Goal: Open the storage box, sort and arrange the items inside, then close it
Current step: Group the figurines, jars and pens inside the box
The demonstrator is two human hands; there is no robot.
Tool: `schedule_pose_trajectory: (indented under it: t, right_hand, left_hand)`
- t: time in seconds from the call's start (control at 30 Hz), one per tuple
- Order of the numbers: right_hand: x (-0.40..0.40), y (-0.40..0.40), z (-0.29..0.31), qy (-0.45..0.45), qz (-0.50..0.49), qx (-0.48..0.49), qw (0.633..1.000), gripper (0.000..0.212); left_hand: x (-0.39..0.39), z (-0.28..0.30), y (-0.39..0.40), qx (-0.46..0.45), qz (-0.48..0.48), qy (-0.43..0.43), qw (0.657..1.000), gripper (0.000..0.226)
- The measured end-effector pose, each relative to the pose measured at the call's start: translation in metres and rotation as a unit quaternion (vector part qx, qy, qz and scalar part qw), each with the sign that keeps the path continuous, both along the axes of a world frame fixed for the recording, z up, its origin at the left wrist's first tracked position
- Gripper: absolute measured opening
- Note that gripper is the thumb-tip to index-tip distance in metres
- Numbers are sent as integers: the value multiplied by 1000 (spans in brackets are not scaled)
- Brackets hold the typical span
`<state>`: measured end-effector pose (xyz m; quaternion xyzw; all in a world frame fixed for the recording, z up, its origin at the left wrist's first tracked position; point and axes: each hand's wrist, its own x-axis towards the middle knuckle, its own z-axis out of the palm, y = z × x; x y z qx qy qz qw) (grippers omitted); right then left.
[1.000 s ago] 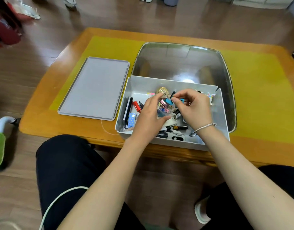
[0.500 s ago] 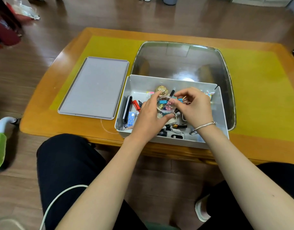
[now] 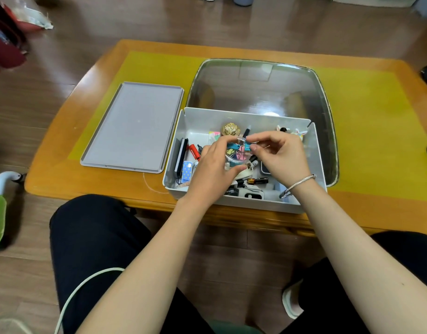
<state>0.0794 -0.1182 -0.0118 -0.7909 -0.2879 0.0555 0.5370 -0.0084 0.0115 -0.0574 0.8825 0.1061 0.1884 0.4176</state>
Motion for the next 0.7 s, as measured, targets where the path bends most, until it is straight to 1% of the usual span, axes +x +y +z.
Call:
schedule_pose_trajectory:
  t: [0.17,0.27,0.37,0.5,0.57,0.63,0.7]
  right_hand:
    - [1,2,0,-41,29,-35,998,30]
    - [5,0,0,-53,5,-28,998,26]
    - [5,-2,-2,-68,-9,-50,996,21]
    - [2,-3,-3,-93,27,-114,989,9]
    - [1,-3,-3,-94,43,-143,984,9]
    - [3,-5,-1,-87,43,-130,987,12]
    - [7,-10,0,-77,21,-102,992,14]
  left_hand:
    - [1,-1,0,-4,-1,4,1000,63]
    - [1,-1,0,-14,6,7,1000,63]
    - [1,-1,0,-28,11,13,999,61]
    - [0,-1,0,-20,-9,27,999,56]
    - [-1,-1,0,-11,-14,29,999,54]
    - [0,-1,0,-17,-5,30,999,51]
    - [1,-1,1,-25,7,37,999,50]
